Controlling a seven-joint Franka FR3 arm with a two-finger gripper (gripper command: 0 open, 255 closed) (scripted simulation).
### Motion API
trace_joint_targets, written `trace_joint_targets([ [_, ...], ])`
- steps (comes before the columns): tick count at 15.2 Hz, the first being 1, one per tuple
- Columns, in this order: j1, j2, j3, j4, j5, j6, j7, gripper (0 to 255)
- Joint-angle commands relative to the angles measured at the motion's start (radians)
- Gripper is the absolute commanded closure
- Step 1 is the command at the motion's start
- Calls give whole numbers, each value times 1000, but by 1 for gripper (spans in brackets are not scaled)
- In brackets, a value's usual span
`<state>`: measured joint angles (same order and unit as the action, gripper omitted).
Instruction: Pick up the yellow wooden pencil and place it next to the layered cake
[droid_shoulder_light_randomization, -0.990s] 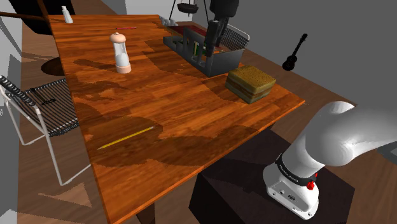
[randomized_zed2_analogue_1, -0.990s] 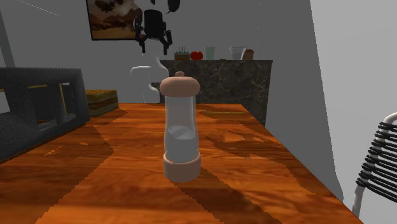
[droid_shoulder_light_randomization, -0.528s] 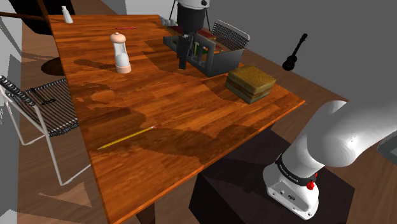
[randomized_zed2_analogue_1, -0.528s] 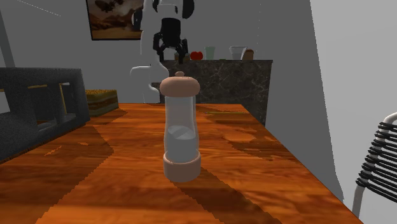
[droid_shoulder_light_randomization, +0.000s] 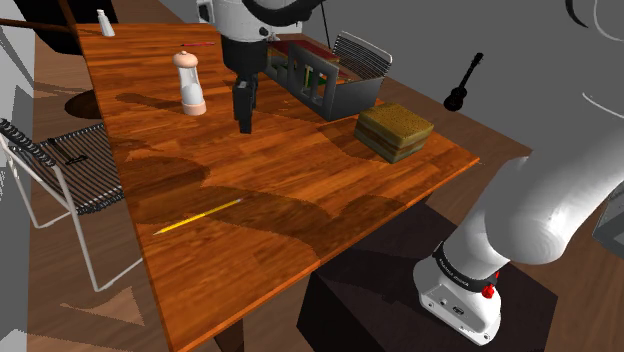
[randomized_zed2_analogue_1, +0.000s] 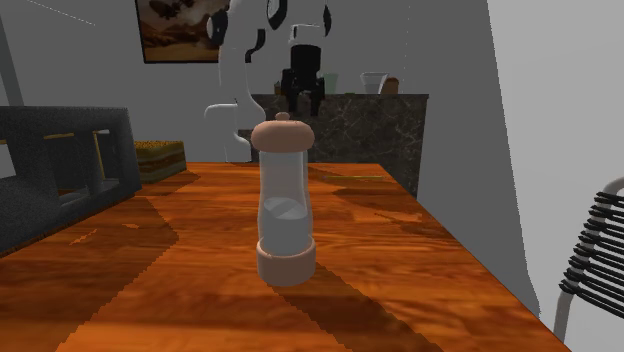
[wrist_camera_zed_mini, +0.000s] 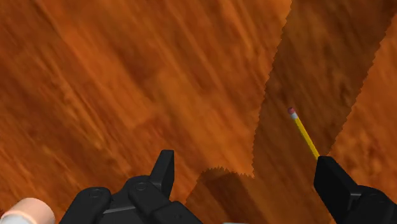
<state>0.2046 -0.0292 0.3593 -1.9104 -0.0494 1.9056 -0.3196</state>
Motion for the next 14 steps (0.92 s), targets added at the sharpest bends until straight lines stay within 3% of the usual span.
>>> trace_joint_targets([
  [1, 20, 66, 22, 43, -28, 9, -5, 0],
  [14, 211, 458, 111, 342, -229, -6, -50, 0],
])
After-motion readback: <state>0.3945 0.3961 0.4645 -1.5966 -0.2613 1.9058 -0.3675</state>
